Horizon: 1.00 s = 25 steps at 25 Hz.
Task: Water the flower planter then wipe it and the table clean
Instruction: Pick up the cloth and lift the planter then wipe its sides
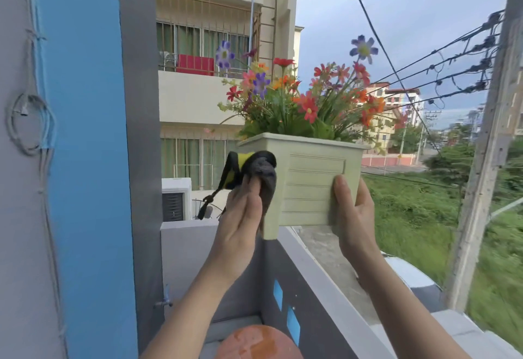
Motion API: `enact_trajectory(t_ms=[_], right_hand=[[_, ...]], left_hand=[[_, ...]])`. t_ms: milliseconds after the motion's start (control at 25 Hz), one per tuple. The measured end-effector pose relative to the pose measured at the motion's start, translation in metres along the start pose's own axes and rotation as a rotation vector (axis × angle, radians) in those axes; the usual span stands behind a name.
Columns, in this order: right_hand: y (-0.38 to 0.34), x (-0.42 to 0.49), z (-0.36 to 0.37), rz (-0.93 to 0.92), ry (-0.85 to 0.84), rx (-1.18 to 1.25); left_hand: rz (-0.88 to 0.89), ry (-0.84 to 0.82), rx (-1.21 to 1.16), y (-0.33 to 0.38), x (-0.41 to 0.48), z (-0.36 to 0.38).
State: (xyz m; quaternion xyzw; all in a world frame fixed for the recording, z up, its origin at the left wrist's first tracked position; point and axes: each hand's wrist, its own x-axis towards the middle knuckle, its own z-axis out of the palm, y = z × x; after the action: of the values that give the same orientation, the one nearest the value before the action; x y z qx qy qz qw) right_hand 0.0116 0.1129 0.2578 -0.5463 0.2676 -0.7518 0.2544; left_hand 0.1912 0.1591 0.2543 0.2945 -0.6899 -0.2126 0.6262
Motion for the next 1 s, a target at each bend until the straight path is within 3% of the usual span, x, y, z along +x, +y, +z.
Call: enact_trajectory(t_ms=[120, 280, 480, 640, 840, 1000], right_hand=[[0.003, -0.003, -0.002, 0.019, -0.033, 0.048], [0.007, -0.004, -0.002, 0.037, -0.080, 0.081], [0.011, -0.005, 0.003, 0.012, -0.072, 0.042], [0.018, -0.007, 0.005, 0.032, -0.067, 0.069], [0.018, -0.006, 0.010, 0.015, -0.054, 0.030], [0.018, -0.006, 0.009, 0.057, -0.066, 0.085]], left_hand=[[0.227, 0.112, 0.283, -0.010, 0.019, -0.012], [0.055, 0.261, 0.173, -0.016, 0.040, -0.015], [0.242, 0.170, 0.218, -0.016, 0.032, -0.019], [0.030, 0.229, 0.240, -0.021, 0.046, -0.029], [0.163, 0.185, 0.242, -0.020, 0.035, -0.025], [-0.032, 0.235, 0.288, -0.038, 0.047, -0.034]])
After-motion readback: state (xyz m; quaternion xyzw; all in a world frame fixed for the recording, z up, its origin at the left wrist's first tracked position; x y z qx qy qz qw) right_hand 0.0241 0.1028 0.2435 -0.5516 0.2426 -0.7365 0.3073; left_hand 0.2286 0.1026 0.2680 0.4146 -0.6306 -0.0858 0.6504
